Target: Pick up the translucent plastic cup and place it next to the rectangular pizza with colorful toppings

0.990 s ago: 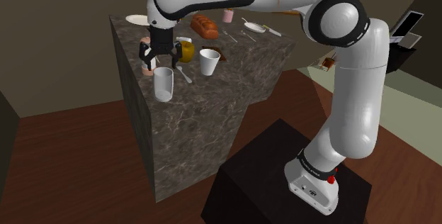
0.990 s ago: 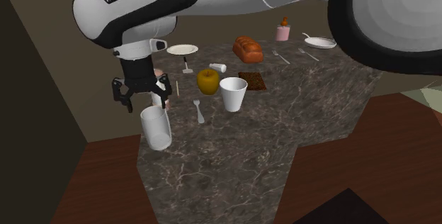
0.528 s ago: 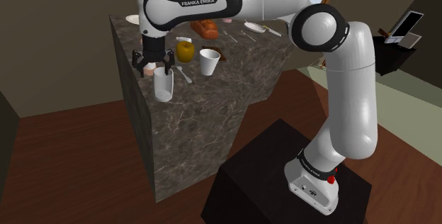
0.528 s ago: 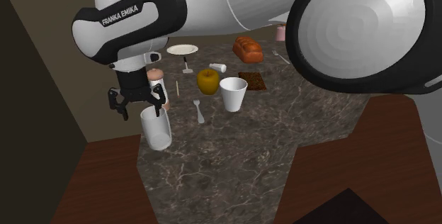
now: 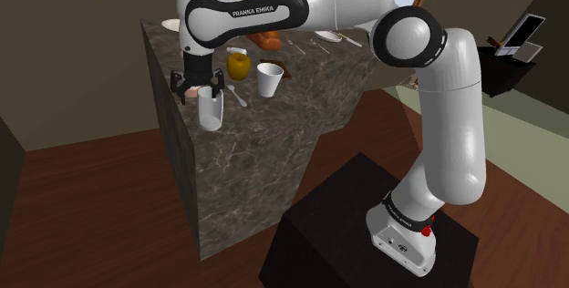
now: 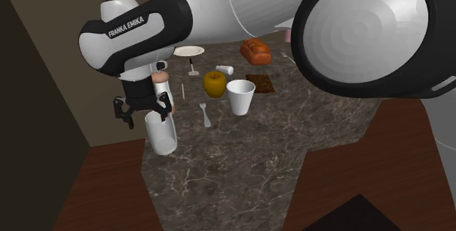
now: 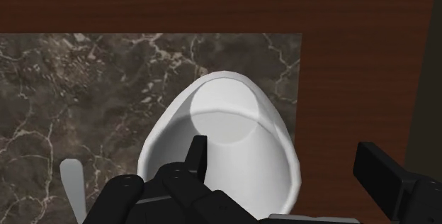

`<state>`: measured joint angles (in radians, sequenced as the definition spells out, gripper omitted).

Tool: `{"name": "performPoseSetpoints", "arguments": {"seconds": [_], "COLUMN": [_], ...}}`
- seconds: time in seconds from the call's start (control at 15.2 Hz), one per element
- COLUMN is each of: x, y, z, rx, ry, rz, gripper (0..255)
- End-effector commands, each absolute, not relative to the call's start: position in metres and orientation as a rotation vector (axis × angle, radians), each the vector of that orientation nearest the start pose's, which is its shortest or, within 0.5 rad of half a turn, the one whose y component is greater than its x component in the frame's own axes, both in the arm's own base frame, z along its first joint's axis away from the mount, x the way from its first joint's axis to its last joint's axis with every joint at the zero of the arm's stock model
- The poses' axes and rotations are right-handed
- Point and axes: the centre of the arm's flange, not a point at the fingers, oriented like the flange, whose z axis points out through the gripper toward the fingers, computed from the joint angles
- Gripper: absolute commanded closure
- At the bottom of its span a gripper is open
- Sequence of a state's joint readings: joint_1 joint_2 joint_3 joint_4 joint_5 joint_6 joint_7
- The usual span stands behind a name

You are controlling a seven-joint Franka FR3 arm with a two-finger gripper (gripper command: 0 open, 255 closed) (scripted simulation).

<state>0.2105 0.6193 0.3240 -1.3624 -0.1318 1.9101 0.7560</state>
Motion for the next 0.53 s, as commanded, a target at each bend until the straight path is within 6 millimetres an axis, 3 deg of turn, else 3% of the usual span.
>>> {"name": "performPoseSetpoints", "arguments": {"seconds": [0.0,0.07,0.13,0.46], "x": [0.6427,0.6427,0.6427,0.6426], "y": [0.3144,0.3144,0.3144,0.3144], "z": [0.3677,0.3677,0.3677,0.3677], "rx": [-3.093,-3.093,-3.093,-3.093], "ry": [0.354,0.354,0.354,0.354], "rz": [0.110,0.110,0.110,0.110], "gripper": [0,0,255,255]}}
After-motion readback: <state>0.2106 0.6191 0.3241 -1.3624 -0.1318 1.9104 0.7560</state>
